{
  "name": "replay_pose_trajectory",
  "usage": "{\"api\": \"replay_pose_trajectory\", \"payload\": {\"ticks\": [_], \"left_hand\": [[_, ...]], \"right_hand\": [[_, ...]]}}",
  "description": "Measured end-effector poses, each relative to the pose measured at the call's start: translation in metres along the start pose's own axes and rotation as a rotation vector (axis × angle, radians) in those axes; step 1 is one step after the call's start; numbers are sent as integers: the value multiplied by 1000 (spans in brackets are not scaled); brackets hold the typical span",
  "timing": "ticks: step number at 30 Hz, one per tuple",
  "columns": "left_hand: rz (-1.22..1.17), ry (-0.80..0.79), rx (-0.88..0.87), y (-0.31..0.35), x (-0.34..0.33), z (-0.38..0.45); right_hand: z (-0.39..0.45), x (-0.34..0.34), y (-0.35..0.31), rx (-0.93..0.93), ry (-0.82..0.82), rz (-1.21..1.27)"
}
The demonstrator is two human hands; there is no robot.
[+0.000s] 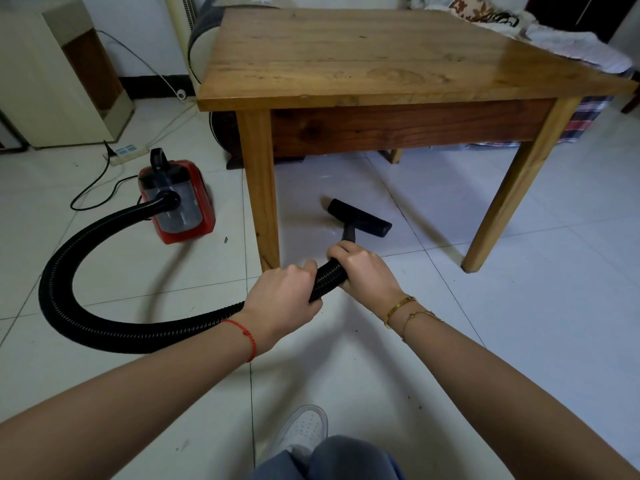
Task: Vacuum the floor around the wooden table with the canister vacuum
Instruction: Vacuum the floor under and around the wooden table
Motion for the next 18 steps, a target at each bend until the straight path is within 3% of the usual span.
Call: {"api": "replay_pose_trajectory", "payload": {"ticks": [18], "left_hand": [[-36, -42, -34, 16, -36, 78]], "right_hand": [[25, -24, 70, -115, -95, -126]]}}
Point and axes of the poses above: each hand's wrist, its own z-axis towards the middle knuckle, its own x-axis out of the back of the hand, y = z × x, the point moved 8 cm from there along z, towards the middle knuckle, and after that the axes turned 8 degrees about x, right-handed, at the moved point
